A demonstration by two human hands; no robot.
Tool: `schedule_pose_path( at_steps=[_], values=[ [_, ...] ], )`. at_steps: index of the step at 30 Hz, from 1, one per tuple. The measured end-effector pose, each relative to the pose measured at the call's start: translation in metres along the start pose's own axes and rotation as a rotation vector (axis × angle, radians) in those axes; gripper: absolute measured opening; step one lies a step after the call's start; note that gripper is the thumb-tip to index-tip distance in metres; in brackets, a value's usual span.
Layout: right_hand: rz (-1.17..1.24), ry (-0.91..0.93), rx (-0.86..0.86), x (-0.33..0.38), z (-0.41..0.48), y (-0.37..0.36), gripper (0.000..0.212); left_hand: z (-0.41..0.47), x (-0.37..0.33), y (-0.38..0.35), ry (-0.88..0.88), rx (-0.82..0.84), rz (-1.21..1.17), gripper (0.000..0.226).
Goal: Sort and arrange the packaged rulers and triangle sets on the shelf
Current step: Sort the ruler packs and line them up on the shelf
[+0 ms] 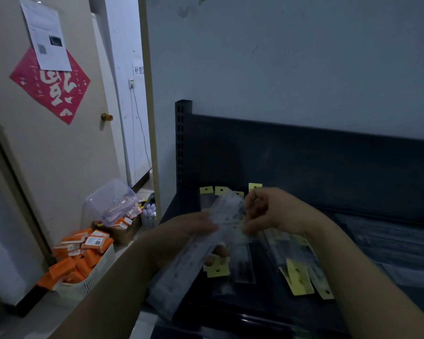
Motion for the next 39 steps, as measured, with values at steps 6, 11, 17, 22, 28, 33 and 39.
schedule_pose_path(
  at_steps=[6,11,17,22,28,33,39],
  values=[
    [0.054,-0.109,-0.372,-0.029,-0.013,0.032,0.068,0.004,-0.006,-0.001,-0.114,-0.004,-0.093,0.042],
    [0.238,-0.052,-0.205,-0.033,-0.012,0.012,0.096,0.011,0.003,-0.028,-0.011,0.181,-0.211,0.05],
    [0.282,-0.016,-0.093,-0.03,-0.016,0.006,0.072,0.032,0.017,-0.048,0.062,0.254,-0.077,0.065],
    [0.55,0.005,-0.127,-0.054,-0.036,0.026,0.038,0.033,0.022,-0.059,0.126,0.354,-0.221,0.069],
    [0.841,-0.032,-0.352,-0.121,-0.081,0.062,0.054,0.031,0.006,-0.056,-0.082,0.018,-0.119,0.027],
    [0.788,-0.128,-0.428,-0.159,-0.127,0.092,0.037,0.054,0.011,-0.083,-0.183,-0.288,-0.019,0.02],
    [0.561,-0.107,-0.523,-0.205,-0.203,0.16,0.044,0.093,0.017,-0.187,-0.358,-0.217,0.271,0.011]
  ],
)
Point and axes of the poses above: each hand's wrist, its own z-axis towards the middle knuckle, its own y-axis out of the back of the hand, x = y × z, the point moved 10 cm from there along z, towards the middle knuckle, and after that the axes turned 4 degrees about -y, right-handed, at the moved point
